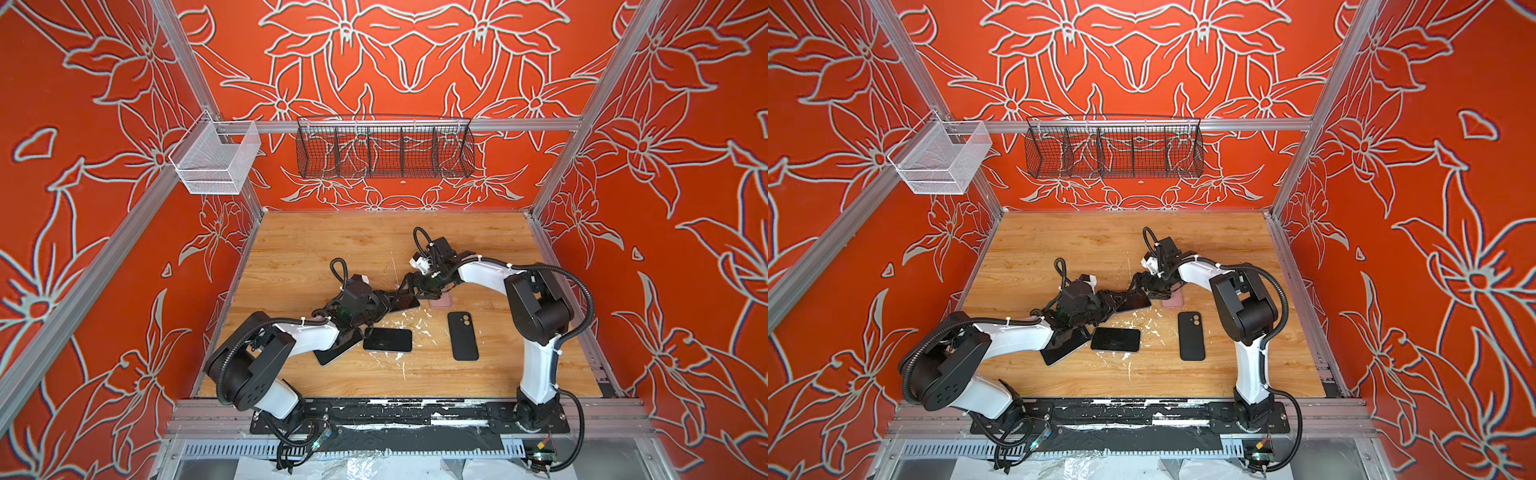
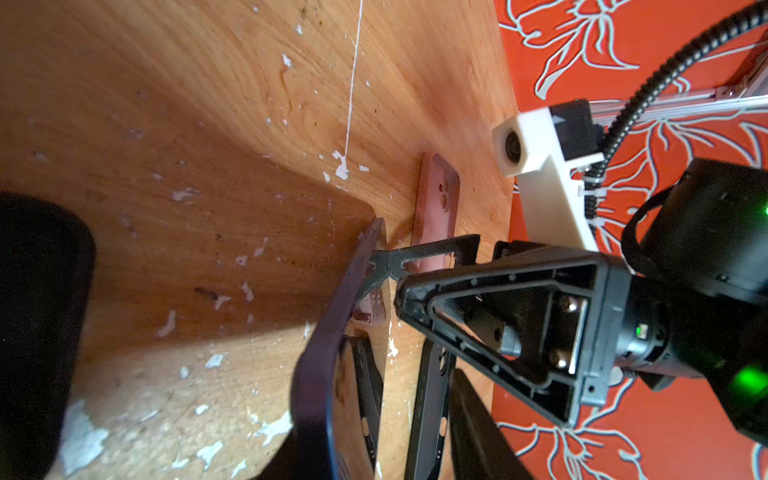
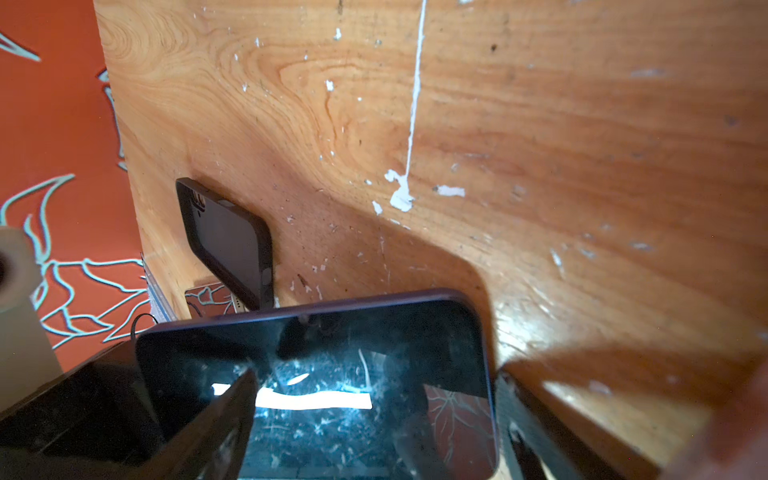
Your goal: Put the phone into the phone case
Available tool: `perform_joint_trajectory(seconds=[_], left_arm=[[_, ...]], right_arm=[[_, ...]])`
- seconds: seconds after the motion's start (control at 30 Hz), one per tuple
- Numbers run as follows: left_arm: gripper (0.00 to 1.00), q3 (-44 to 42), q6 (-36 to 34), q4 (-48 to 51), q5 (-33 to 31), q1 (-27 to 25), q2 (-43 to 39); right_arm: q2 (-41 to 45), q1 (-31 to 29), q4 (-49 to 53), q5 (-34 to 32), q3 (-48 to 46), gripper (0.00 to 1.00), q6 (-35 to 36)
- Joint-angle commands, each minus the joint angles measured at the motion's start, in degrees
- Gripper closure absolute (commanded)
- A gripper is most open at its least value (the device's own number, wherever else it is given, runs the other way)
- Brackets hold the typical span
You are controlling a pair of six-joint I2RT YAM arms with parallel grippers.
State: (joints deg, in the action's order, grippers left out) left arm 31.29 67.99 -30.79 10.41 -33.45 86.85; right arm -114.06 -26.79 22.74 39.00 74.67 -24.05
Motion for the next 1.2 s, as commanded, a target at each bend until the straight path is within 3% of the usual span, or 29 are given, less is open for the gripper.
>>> perform_joint_trajectory(seconds=[0.0, 0.57, 0.8, 0.93, 1.17], left_arm=[[0.65, 1.8, -0.4, -1.7, 0.3, -0.3, 0.5], [0.95, 2.9, -0.4, 0.1, 0.7, -0.3, 1.6], [0.98, 3.5, -1.3, 1.4, 0.9, -0.3, 0.6], [0.98, 5.2, -4.6, 5.0, 0.6, -0.3, -2.1], [0.98, 13.6, -17.5, 18.7, -0.3, -0.3, -10.7]], right_arm=[[-3.8, -0.9, 2.8, -1.0, -2.8, 0.1, -0.8], [-3.7, -0.2, 2.6, -0.1, -2.4, 0.11, -1.2], [-1.1, 0.7, 2.6, 0.9, -1.7, 0.12, -1.3], [4.6, 2.0, 4.0, 0.6, 0.0, 0.12, -0.8], [18.5, 6.4, 8.0, -1.6, 2.8, 0.12, -0.1]])
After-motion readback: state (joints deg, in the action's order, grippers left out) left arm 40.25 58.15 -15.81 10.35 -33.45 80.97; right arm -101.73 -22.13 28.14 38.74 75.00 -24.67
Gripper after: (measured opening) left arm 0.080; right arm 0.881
